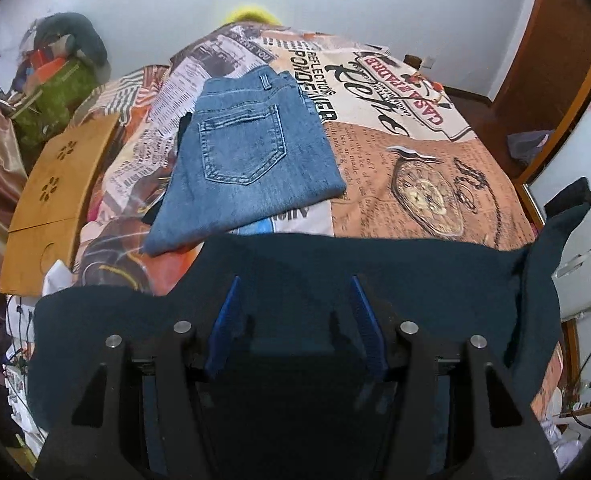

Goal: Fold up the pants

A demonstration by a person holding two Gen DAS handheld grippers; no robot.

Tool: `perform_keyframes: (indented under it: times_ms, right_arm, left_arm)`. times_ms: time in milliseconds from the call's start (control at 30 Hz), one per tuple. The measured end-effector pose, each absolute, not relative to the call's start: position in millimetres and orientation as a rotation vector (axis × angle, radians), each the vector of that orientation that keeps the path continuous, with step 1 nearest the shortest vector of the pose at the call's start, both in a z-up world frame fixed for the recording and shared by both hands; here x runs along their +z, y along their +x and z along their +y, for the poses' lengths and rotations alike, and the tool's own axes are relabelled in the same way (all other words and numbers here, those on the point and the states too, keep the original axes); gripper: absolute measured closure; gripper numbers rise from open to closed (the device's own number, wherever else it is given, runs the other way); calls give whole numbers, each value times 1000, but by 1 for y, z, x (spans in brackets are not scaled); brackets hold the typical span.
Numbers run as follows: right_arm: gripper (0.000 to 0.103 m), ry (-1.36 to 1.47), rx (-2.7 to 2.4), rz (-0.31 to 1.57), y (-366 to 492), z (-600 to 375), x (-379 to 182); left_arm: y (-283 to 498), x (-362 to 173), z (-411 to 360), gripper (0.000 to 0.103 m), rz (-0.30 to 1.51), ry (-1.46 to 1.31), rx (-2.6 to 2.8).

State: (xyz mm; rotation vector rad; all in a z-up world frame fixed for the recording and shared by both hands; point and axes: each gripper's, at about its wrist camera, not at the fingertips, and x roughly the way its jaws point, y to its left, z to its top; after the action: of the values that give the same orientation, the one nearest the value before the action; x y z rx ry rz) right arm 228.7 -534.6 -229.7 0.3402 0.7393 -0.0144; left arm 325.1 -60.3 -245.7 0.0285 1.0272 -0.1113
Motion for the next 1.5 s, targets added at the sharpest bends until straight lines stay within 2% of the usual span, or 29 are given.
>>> perform_keyframes:
  times_ms: [233,467,667,833,1033,1100,1200,1367,1500]
  right_arm:
    - [95,365,-79,736,165,-545,-235]
    - [95,477,-170,821,121,-561,-292]
    - [95,518,-233,929,118,-566,-343]
    - [93,496,-247,1017,125,-561,-358]
    - [91,329,-274,975,128,-544,-304]
    - [79,274,-262,932,133,-532,-281]
    - [68,180,-205,849,149,-499,-240]
    - [67,54,-16,743,194,-411,-188]
    - [65,9,179,712,234,-339,-173]
  left_arm:
    - [287,-234,-56,47,992,54,-116]
    - [266,-236,-48,46,986,44,-113]
    - [258,-240,-35,46,993,32,-87]
    - [252,-237,-11,46,974,4,-53]
    - [252,-230,28,45,946,-39,-4]
    - [254,-228,42,44,937,-62,10]
    - [259,-226,68,43,925,-85,34]
    - [264,-227,111,42,916,-94,89]
    - [273,-231,148,41,922,-105,150]
